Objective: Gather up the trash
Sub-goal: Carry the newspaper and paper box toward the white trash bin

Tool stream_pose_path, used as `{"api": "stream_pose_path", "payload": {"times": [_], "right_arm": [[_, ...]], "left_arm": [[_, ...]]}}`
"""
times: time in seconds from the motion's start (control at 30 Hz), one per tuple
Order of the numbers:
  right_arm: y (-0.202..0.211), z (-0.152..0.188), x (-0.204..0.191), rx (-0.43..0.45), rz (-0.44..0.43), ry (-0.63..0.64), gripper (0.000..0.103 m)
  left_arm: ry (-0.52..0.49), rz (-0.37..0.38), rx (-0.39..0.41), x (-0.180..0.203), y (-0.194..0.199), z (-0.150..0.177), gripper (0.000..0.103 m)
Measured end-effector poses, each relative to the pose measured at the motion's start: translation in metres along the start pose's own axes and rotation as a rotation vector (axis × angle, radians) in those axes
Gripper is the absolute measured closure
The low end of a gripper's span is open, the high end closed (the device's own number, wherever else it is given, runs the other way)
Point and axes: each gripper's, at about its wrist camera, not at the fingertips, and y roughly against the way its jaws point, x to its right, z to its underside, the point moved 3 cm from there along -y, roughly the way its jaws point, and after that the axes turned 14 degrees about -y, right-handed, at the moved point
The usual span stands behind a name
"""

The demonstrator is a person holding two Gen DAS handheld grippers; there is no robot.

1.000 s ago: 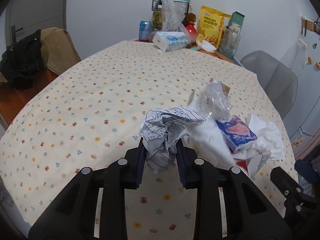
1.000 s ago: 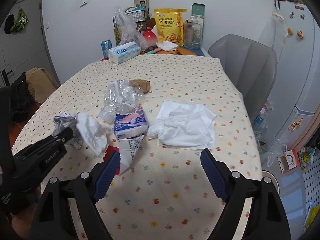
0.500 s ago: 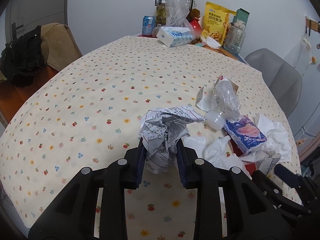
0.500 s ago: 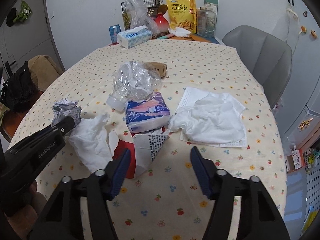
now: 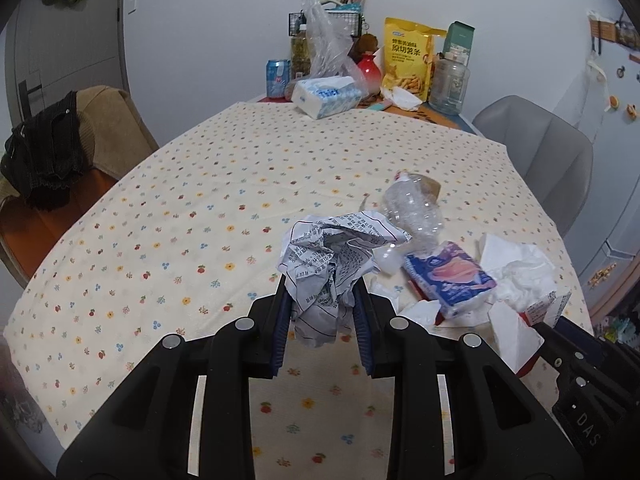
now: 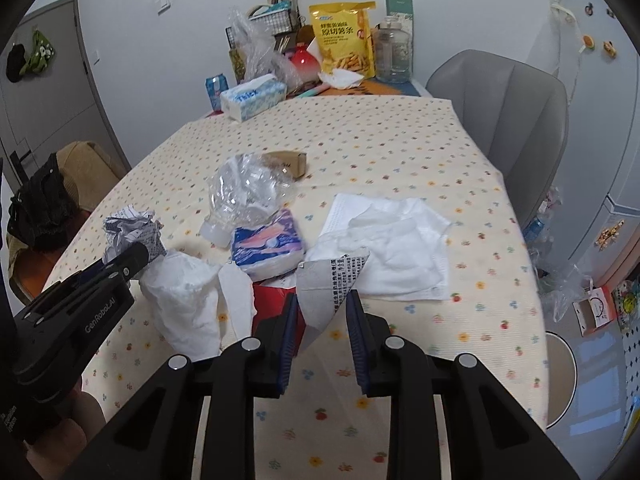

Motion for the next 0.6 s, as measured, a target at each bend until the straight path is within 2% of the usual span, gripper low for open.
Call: {"api": "stream_pose_path", "payload": {"times": [0.37,0.6], "right_arm": [[0.034,-0.013,0.045,0.081,0.001,-0.083,0.078],[0.059,-0.021,0.082,0.133,0.037,-0.135,0.078]], "left_arm": [[-0.069,0.014,0.043,0.04,0.026,-0.014,0.074],[-0.139,0.069,0.067,0.089,0.032,-0.026,0.074]]}}
